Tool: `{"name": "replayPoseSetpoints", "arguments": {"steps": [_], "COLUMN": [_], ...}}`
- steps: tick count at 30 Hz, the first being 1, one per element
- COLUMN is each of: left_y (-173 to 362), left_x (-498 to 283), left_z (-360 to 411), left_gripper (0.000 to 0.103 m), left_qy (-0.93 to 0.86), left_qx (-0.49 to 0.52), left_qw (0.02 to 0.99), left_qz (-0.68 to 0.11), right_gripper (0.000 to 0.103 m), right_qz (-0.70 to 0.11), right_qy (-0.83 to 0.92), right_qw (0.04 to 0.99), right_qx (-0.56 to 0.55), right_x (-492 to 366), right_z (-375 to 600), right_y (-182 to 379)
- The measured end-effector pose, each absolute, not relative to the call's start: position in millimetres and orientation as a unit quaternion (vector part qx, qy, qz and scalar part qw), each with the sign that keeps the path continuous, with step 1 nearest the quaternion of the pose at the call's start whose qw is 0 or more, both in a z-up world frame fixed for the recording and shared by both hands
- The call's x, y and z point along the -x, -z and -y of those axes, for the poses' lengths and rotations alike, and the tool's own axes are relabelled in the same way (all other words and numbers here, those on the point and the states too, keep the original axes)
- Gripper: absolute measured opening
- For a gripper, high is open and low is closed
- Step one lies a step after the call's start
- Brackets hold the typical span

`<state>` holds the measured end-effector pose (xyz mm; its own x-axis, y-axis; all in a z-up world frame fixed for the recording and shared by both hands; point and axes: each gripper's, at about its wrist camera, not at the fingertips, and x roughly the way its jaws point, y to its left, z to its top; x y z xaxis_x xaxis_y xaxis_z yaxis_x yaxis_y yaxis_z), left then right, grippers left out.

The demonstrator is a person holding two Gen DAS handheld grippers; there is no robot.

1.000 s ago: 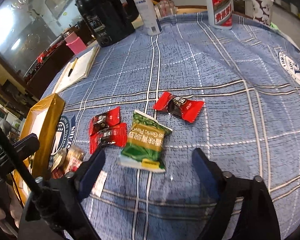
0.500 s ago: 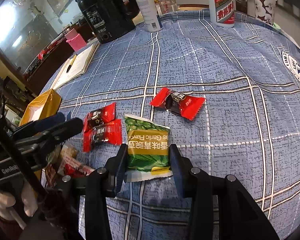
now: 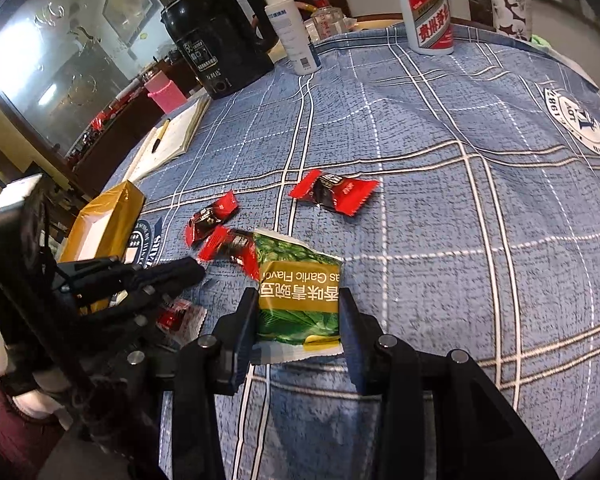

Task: Organize snacks
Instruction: 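Grasp a red candy wrapper with left tool while right grasps green garlic pea bag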

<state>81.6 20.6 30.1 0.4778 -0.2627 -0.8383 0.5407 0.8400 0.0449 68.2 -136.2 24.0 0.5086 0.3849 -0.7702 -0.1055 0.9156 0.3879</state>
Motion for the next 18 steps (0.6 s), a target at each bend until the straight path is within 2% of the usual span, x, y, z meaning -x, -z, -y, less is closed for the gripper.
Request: {"name": "replayPoseSetpoints", "arguments": {"steps": [2, 3, 4, 8, 11, 12, 13, 16, 18], "left_y": [-32.3, -31.6, -31.1, -19.4, -10.6, -11.0, -11.8, -13.8, -16.8], "left_x": [-83.6, -86.1, -87.8, -91.4, -90.4, -93.1, -95.6, -93.7, -91.5], "left_z": [-13.8, -8.1, -3.1, 26.9, 37.9, 37.4, 35.4, 34.0, 30.8], "left_gripper": [0.045, 0.051, 0.057, 0.061, 0.06, 0.055, 0.037, 0.026, 0.023], "left_qy": [0.233, 0.23, 0.227, 0.237, 0.248, 0.254, 0.26, 0.251, 0.249], "left_qx": [-0.167, -0.17, -0.174, -0.236, -0.272, -0.266, -0.248, -0.252, -0.247], "left_qw": [0.848, 0.849, 0.852, 0.843, 0.836, 0.831, 0.828, 0.83, 0.831], "left_qz": [-0.446, -0.443, -0.439, -0.421, -0.406, -0.417, -0.431, -0.43, -0.431], "right_gripper": [0.039, 0.039, 0.039, 0.039, 0.039, 0.039, 0.039, 0.039, 0.039], "right_qz": [-0.472, -0.471, -0.469, -0.466, -0.466, -0.465, -0.465, -0.465, -0.463], "right_qy": [-0.146, -0.146, -0.146, -0.148, -0.148, -0.146, -0.147, -0.149, -0.153], "right_qw": [0.855, 0.855, 0.855, 0.853, 0.852, 0.852, 0.853, 0.851, 0.851], "right_qx": [-0.157, -0.161, -0.166, -0.182, -0.188, -0.189, -0.189, -0.191, -0.195], "right_x": [-66.3, -65.3, -64.1, -57.8, -52.1, -51.1, -49.4, -46.7, -46.0], "right_z": [141.4, 143.8, 146.9, 157.1, 163.8, 165.1, 166.1, 168.4, 169.3], "right_y": [-25.0, -25.4, -26.0, -26.8, -26.2, -25.7, -25.7, -25.9, -26.4]}}
